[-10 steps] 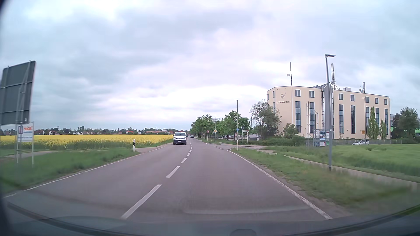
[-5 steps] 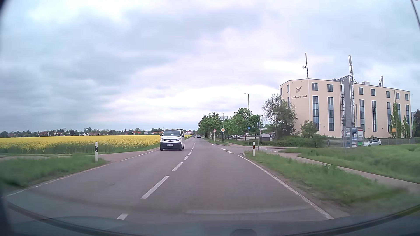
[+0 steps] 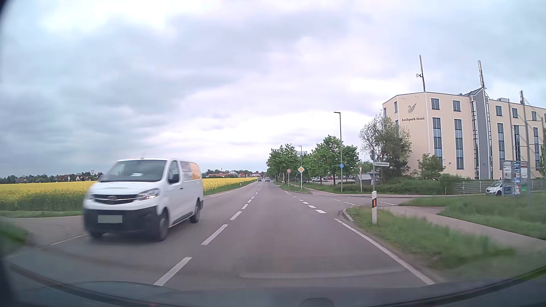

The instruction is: Follow the waypoints while adhering to traffic rules and regulations

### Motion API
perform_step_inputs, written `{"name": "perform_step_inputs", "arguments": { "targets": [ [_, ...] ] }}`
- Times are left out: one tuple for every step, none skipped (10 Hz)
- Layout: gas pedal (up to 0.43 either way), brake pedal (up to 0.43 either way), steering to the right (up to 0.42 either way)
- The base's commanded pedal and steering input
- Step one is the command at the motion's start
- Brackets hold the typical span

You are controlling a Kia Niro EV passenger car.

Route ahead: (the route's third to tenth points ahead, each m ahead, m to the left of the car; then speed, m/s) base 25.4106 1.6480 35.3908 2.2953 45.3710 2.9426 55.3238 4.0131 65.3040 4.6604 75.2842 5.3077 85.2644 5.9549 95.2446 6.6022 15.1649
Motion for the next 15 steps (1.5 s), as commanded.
{"name": "perform_step_inputs", "arguments": {
  "targets": [
    [0.157,0.000,-0.021],
    [0.157,0.000,-0.020],
    [0.157,0.000,-0.019],
    [0.157,0.000,-0.017],
    [0.157,0.000,-0.011],
    [0.169,0.000,-0.010],
    [0.169,0.000,-0.010],
    [0.169,0.000,-0.010],
    [0.169,0.000,-0.009],
    [0.169,0.000,-0.009],
    [0.177,0.000,-0.009],
    [0.177,0.000,-0.009],
    [0.189,0.000,-0.009],
    [0.189,0.000,-0.009],
    [0.189,0.000,-0.009]
  ]
}}
